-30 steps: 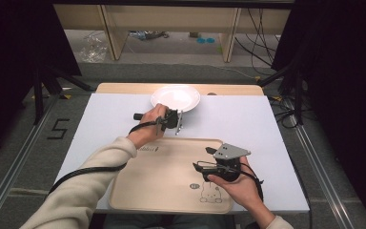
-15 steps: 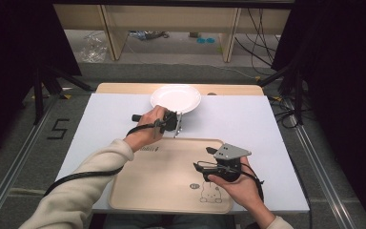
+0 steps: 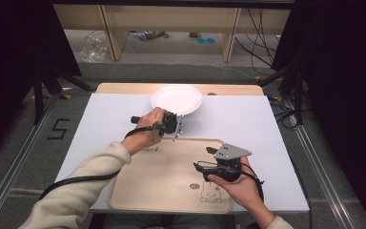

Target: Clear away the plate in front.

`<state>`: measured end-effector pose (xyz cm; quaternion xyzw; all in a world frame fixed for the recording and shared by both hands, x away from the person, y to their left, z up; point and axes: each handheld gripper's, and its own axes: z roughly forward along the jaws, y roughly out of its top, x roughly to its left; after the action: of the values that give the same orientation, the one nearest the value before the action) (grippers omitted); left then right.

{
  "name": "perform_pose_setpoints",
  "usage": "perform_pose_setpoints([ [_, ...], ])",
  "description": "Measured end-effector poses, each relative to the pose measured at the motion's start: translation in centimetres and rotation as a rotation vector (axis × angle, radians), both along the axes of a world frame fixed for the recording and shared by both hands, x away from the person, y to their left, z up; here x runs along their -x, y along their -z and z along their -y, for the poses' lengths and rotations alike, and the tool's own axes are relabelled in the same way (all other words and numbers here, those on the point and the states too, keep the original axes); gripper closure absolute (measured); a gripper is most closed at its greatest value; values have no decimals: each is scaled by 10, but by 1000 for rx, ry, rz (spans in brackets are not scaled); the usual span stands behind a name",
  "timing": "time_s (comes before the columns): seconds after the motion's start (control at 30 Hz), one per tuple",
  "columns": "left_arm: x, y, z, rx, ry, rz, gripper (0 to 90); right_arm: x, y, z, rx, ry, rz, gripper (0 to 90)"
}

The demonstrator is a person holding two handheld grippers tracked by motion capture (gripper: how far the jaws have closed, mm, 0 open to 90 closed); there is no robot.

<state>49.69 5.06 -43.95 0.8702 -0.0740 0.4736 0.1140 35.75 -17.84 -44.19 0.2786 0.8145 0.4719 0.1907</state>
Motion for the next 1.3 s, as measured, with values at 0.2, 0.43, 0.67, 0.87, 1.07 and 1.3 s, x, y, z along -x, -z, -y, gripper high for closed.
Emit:
perform_pose_setpoints([
  [0.2,4,-1,-1,4,1,1,871,0,0,0,4,-2,-4,288],
  [0.43,11,-4,-4,2,8,11,870,0,-1,1,6,-3,-1,287],
  [0.67,18,-6,-8,10,11,16,872,0,-1,1,6,3,3,287],
  [0.87,22,-6,-12,7,9,15,871,0,0,0,-1,8,10,288],
  [1.07,28,-8,-14,5,14,21,871,-1,-1,1,7,2,3,288],
  [1.3,36,-11,-15,16,25,24,871,0,-1,1,7,2,4,288],
])
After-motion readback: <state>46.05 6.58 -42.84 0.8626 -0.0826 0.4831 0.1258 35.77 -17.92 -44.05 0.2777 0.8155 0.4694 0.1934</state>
